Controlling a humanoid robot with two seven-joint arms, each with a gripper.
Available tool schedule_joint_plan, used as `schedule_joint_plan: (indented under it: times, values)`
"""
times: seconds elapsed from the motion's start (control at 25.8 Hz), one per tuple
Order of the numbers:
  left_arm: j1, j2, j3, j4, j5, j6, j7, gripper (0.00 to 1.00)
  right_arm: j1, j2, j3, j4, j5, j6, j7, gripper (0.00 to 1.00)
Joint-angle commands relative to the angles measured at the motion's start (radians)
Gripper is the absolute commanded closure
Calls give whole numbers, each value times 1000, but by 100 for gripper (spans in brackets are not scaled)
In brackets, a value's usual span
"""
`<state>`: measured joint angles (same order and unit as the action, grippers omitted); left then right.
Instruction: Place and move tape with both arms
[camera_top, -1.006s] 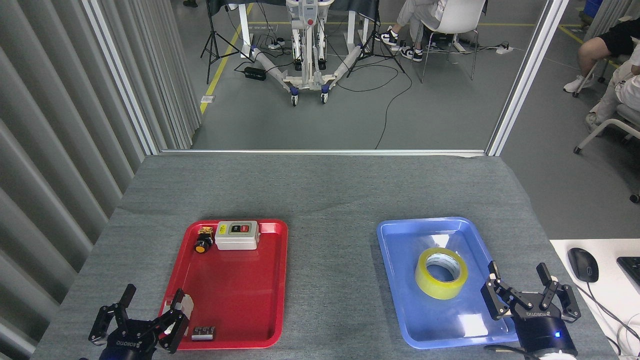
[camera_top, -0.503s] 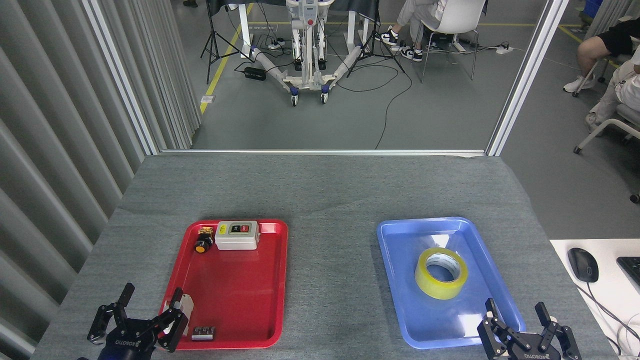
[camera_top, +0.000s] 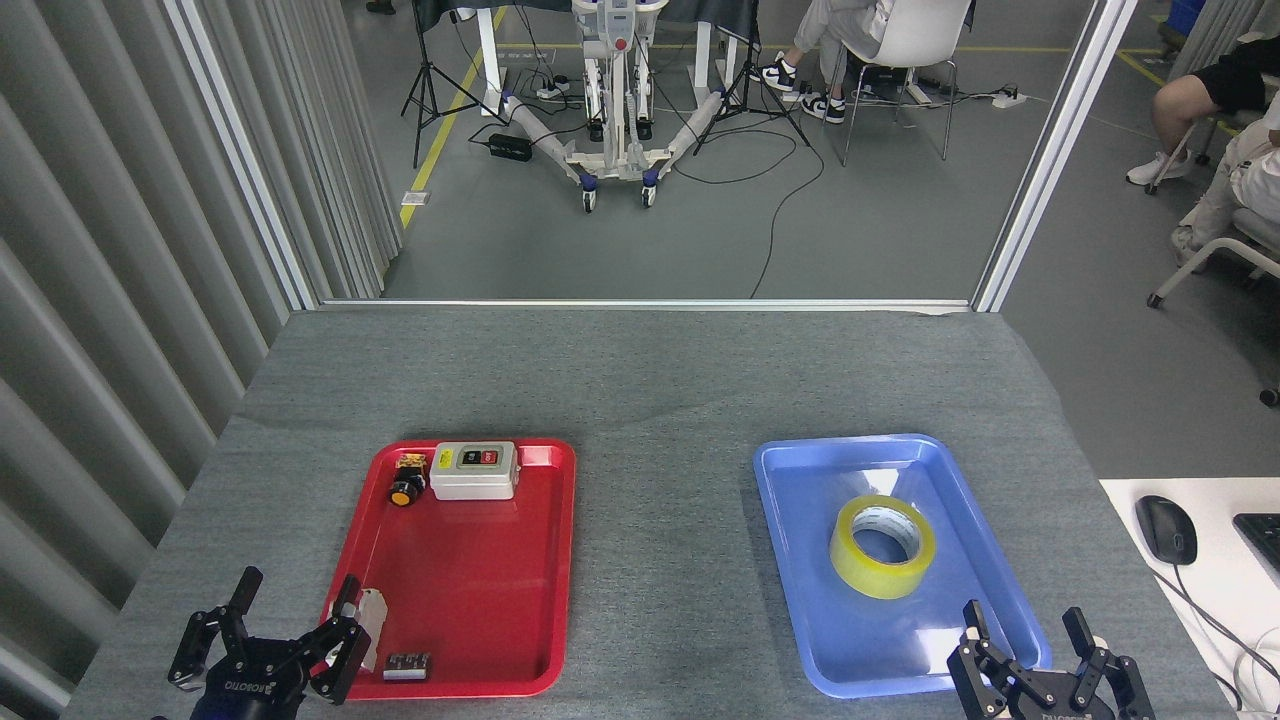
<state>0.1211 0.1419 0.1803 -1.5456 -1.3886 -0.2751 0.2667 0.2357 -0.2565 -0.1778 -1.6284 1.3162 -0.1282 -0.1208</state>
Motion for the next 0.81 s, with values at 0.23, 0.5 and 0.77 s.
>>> schedule_joint_plan:
  times: [0.23,0.5,0.77]
  values:
    - [0,1,7,1,6,11,0,0,40,-6,11,-11,0,-8,-56,1]
    - [2,1,11,-1,6,11,0,0,44,-9,9,-11,0,-5,-94,1]
    - [3,2,15,-1,8,11,-1,0,50,-9,11,-11,0,-5,-94,1]
